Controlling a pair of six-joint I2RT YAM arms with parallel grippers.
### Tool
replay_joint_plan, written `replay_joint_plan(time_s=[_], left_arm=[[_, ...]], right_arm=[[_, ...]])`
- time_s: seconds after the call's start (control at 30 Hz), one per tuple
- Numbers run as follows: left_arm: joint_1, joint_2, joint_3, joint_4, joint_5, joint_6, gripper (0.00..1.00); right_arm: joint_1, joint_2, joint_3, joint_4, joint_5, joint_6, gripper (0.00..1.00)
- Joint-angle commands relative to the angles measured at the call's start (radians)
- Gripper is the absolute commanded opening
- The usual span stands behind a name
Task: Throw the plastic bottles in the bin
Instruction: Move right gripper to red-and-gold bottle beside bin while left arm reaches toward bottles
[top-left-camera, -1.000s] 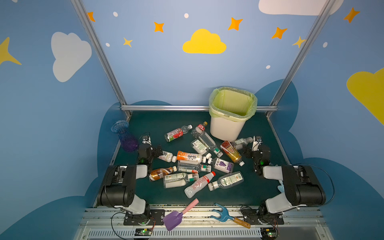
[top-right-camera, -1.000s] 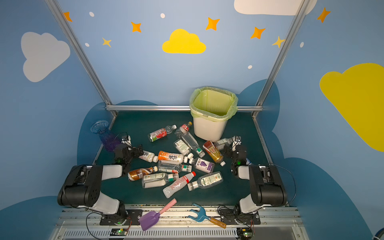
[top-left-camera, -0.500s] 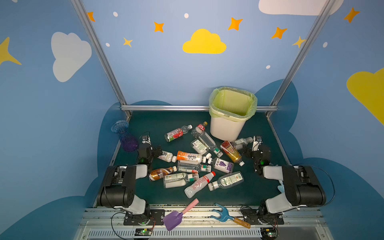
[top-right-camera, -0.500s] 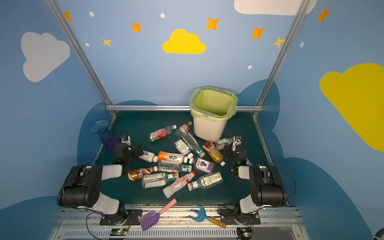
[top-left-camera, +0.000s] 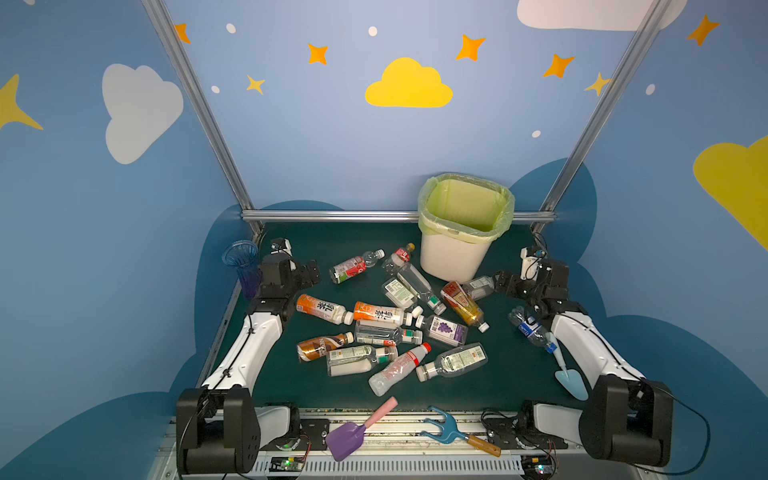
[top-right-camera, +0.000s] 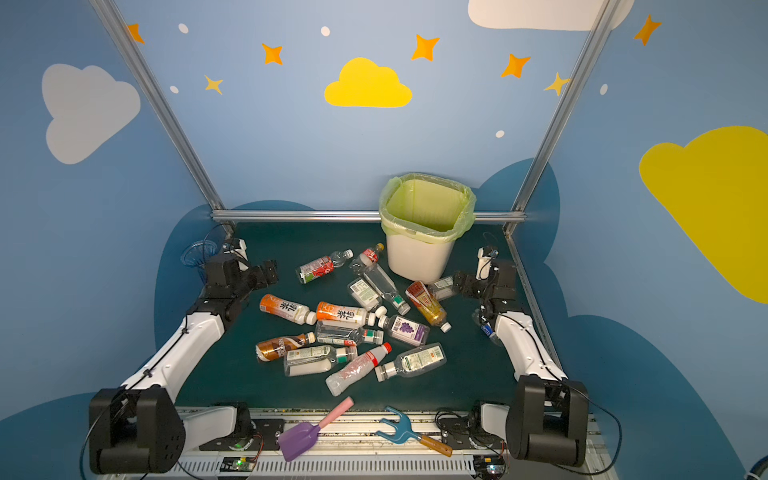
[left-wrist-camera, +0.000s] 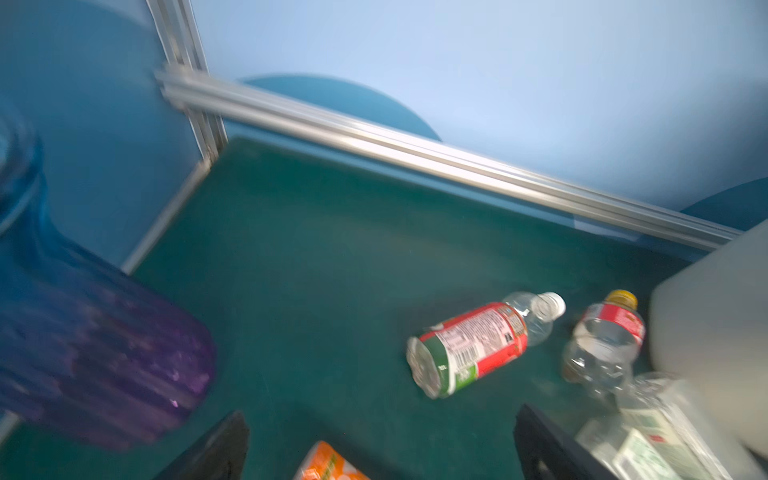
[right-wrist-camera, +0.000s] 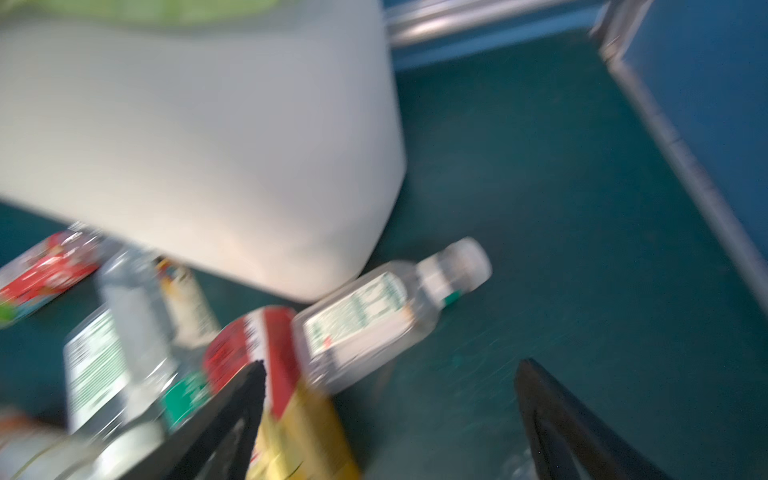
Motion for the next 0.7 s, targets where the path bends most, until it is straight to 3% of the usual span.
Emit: replay_joint_plan(time_s=[0.0, 0.13, 0.27, 0.47, 0.67], left_arm=[[0.000, -0.011, 0.051, -0.242, 0.073, -0.118, 1.00], [-0.004, -0.038, 0.061, -0.304, 0.137, -0.194, 1.00], [-0.021, -0.093, 0.034, -0.341, 0.086, -0.260, 1.00], [-0.029, -0.097, 0.046, -0.467, 0.053, -0.264, 1.00], [-0.030, -0.094, 0.055, -0.512, 0.081, -0.260, 1.00]], right_arm=[[0.030, 0.001, 0.042, -0.255, -0.137, 0.044, 0.94], [0.108, -0.001, 0.048, -0.317, -0.091, 0.053, 0.94], [0.188, 0.004, 0.027, -0.337, 0.023, 0.056, 0.94], [0.280, 0.063, 0.038, -0.392, 0.171, 0.042, 0.94], [0.321, 0.118, 0.055, -0.396, 0.232, 0.043, 0.94]])
